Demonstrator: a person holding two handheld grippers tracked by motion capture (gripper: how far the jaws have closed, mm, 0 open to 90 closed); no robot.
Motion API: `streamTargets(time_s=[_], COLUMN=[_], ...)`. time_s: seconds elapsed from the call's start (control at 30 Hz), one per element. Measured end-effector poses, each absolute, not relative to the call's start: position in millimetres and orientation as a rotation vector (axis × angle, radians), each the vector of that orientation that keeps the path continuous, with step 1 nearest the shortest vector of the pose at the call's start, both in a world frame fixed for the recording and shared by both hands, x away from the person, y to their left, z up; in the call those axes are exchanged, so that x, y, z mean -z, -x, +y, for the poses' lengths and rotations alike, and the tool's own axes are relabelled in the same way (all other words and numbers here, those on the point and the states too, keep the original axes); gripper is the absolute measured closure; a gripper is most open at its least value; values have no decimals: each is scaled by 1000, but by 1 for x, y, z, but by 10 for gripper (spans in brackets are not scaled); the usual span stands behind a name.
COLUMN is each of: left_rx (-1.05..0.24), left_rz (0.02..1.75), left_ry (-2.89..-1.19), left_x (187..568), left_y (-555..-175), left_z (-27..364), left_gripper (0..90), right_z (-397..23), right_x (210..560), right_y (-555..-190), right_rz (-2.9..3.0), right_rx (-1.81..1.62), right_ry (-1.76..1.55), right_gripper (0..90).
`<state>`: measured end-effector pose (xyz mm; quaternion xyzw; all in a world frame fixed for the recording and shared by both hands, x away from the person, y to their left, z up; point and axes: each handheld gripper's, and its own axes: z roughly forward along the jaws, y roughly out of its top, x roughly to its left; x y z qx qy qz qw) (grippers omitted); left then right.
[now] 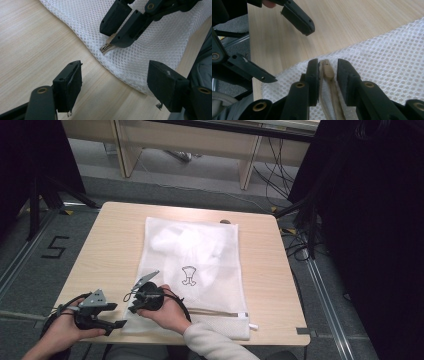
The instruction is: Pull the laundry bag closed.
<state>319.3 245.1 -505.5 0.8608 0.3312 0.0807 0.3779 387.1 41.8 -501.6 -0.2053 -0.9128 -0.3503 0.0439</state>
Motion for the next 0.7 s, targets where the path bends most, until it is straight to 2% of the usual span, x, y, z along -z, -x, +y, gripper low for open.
streamTargets(time_s=[0.37,0.7], left_rx=[-202,-197], left_rz=[850,851], left_ry=[-2198,-2186], left_x=[506,506], left_y=[-319,-321], left_z=[245,243], left_gripper=[278,300], right_z=[43,43], right_x=[503,488], right_y=[-392,-394], right_rz=[-2740,-2771], right_rx=[1072,1073], right_ry=[653,617], right_gripper=[806,815])
